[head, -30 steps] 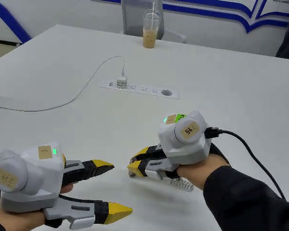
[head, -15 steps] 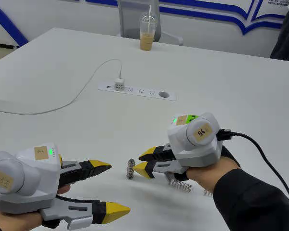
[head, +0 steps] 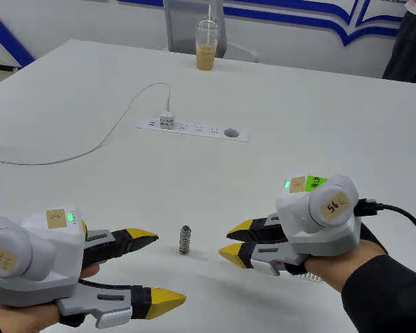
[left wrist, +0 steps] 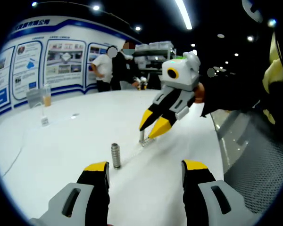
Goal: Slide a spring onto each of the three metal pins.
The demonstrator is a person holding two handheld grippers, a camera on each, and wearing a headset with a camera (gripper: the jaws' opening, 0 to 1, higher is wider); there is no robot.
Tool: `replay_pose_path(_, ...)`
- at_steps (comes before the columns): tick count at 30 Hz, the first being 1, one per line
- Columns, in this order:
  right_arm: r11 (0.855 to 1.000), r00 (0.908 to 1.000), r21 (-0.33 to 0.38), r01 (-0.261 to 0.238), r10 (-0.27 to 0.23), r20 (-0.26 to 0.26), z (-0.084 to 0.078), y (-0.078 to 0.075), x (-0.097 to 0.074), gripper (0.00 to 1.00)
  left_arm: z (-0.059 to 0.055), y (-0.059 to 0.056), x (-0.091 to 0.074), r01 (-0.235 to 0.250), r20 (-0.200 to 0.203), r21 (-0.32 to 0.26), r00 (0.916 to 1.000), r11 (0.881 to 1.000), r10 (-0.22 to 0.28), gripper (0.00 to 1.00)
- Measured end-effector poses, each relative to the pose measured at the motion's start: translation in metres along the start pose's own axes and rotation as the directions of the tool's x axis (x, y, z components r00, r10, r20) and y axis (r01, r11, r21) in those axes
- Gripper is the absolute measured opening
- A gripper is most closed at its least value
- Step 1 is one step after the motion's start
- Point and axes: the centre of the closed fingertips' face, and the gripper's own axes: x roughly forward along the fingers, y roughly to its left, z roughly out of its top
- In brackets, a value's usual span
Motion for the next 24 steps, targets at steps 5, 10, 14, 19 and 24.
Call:
replay_pose_path(5, 1.0, 0.9995, 0.015, 0.027, -0.027, -0.019, -0.014, -0.007, -0.013, 0.18, -0.001, -0.001, 0.0, -0.001, -0.003, -0.001, 1.0, 1.0, 0.001, 0.63)
replay_pose_path(10, 0.999, 0.9983, 0.015, 0.04, -0.039, -0.044, -0.026, -0.008, -0.019, 0.18, 0.0, -0.003, 0.001, 0.003, -0.002, 0.0, 1.0, 1.0, -0.003, 0.63)
replay_pose_path(14, 0.999, 0.9972, 0.018, 0.046, -0.045, -0.06, -0.035, -0.01, -0.022, 0.18, 0.001, -0.005, 0.002, 0.006, -0.004, 0.002, 1.0, 1.0, -0.006, 0.63)
replay_pose_path(19, 0.998, 0.9948, 0.03, 0.058, -0.055, -0.086, -0.048, -0.017, -0.024, 0.18, 0.0, -0.006, 0.002, 0.007, -0.009, 0.001, 0.9999, 1.0, -0.007, 0.63)
replay_pose_path(24, 0.998, 0.991, 0.034, 0.06, -0.055, -0.122, -0.062, -0.024, -0.02, 0.18, -0.001, -0.006, 0.003, 0.009, -0.009, 0.001, 0.9999, 1.0, -0.009, 0.62)
